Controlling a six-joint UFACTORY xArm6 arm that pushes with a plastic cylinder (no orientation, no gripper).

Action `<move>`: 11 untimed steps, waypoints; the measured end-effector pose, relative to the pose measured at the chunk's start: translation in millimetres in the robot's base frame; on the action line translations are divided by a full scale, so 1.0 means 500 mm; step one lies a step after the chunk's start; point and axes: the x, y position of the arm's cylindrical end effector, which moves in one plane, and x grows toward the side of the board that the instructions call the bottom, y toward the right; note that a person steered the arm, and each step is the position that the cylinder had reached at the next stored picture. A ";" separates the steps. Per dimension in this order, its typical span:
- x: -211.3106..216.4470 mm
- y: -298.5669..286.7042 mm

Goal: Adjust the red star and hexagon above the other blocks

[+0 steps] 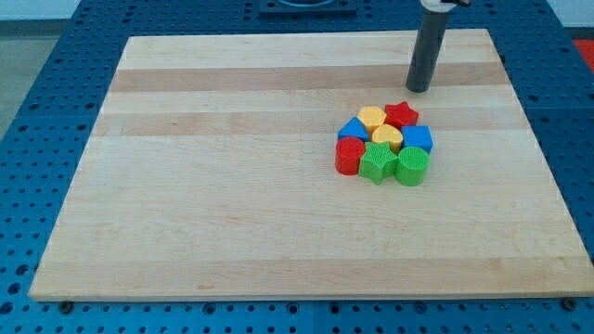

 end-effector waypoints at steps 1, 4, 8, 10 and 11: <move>0.028 0.000; 0.072 0.000; 0.139 0.006; 0.142 -0.028; 0.145 -0.041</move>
